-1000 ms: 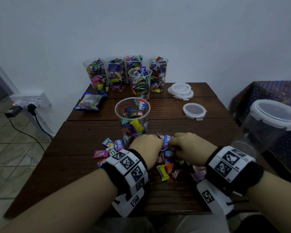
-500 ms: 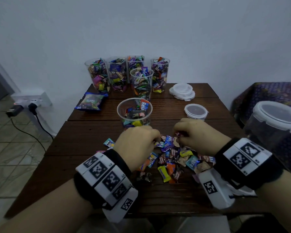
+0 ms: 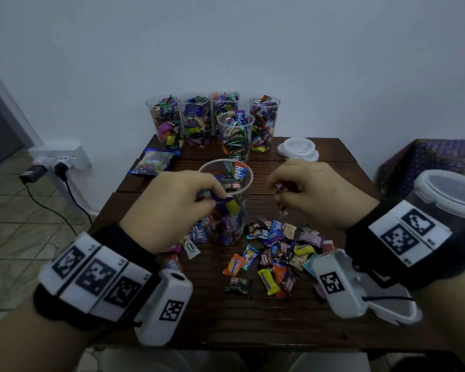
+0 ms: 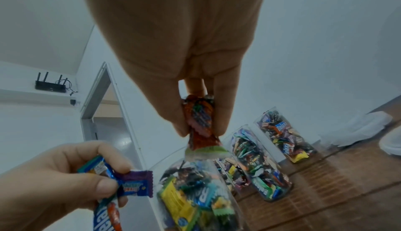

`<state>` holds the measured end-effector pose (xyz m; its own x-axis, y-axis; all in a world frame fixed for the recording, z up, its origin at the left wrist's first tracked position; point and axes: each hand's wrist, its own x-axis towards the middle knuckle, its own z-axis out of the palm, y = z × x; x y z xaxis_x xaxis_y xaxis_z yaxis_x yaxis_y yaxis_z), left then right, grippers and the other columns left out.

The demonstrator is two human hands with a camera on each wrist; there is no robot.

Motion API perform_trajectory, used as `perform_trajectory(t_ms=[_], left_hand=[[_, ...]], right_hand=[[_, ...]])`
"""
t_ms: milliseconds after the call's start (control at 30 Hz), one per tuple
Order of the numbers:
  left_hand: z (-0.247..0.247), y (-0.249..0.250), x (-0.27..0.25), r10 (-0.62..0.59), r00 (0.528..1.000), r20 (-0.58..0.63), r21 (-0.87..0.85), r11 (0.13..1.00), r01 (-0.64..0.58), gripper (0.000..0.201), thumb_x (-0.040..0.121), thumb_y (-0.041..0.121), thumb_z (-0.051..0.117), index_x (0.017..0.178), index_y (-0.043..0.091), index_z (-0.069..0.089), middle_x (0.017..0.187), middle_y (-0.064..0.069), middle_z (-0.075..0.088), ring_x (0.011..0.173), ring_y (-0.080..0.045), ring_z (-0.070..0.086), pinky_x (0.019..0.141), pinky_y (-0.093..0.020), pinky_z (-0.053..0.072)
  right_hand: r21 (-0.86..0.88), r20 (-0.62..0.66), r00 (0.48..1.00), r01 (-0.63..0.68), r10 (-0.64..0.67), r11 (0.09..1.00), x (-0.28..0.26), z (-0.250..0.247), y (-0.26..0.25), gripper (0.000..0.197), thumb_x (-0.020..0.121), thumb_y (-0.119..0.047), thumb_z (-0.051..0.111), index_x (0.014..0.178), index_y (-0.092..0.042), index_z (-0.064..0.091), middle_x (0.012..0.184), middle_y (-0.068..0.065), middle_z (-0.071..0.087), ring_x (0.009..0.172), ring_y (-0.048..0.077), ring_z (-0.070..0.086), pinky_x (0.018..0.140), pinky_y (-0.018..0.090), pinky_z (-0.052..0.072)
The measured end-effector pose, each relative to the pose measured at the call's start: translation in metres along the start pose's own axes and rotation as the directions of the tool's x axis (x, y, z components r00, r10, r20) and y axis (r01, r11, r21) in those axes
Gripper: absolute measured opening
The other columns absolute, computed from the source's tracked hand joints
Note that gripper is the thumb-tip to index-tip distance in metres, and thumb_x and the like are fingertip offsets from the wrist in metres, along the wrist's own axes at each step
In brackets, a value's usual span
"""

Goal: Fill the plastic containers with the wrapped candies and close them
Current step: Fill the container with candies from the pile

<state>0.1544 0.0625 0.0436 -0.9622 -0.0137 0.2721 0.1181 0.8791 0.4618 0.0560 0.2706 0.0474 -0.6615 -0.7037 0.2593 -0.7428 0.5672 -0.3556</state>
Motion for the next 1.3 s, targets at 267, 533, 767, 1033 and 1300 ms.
perform_trajectory(t_ms=[267,533,767,1033,1300], left_hand=[[-0.019,-0.015,0.009,-0.044,0.994,-0.105,-0.037,0.998,0.040,0.019,0.086,0.011,0.065,0.078,0.029,0.063,0.074,0.022,0.056,0.069,0.011,0.053,0.057,-0.004,0.036],[-0.023,-0.023,0.017,-0.097,0.986,-0.135,-0.097,0.992,0.084,0.030,0.085,0.011,0.066,0.070,0.037,0.059,0.087,0.002,0.065,0.084,-0.010,0.056,0.068,-0.026,0.044],[-0.024,-0.033,0.016,-0.118,0.978,-0.170,-0.165,0.982,0.090,0.032,0.084,0.010,0.065,0.069,0.038,0.059,0.087,-0.003,0.068,0.084,-0.020,0.061,0.068,-0.035,0.050],[-0.031,-0.031,0.023,-0.128,0.964,-0.232,-0.173,0.981,0.089,0.032,0.085,0.009,0.064,0.069,0.037,0.059,0.083,0.010,0.065,0.087,-0.020,0.062,0.076,-0.042,0.051],[-0.023,-0.010,0.054,-0.098,0.969,-0.227,-0.220,0.974,0.047,0.027,0.082,0.010,0.064,0.070,0.034,0.061,0.081,0.019,0.061,0.078,-0.004,0.056,0.072,-0.026,0.042]], right_hand=[[0.036,-0.114,0.991,0.072,-0.068,0.997,0.038,-0.001,-0.024,0.020,0.084,-0.014,0.066,0.104,-0.017,0.068,0.095,-0.009,0.050,0.091,0.006,0.045,0.076,0.016,0.029],[0.034,-0.068,0.994,0.084,-0.081,0.996,0.073,0.022,-0.042,0.023,0.087,-0.015,0.061,0.110,-0.016,0.064,0.111,0.004,0.057,0.107,0.020,0.052,0.092,0.030,0.038],[0.035,0.001,0.999,0.044,-0.044,0.998,0.078,0.032,-0.037,0.033,0.087,-0.023,0.063,0.119,-0.021,0.062,0.124,0.001,0.052,0.114,0.017,0.049,0.097,0.029,0.038],[0.212,-0.193,0.980,-0.009,0.051,0.977,0.054,0.039,-0.018,0.051,0.086,-0.039,0.065,0.132,-0.021,0.051,0.139,-0.001,0.044,0.129,0.015,0.038,0.108,0.032,0.030],[0.709,0.049,0.954,-0.242,0.296,0.662,0.030,0.082,-0.004,0.121,0.052,-0.056,0.084,0.147,-0.035,0.011,0.142,-0.009,0.038,0.131,0.011,0.039,0.112,0.041,0.032]])
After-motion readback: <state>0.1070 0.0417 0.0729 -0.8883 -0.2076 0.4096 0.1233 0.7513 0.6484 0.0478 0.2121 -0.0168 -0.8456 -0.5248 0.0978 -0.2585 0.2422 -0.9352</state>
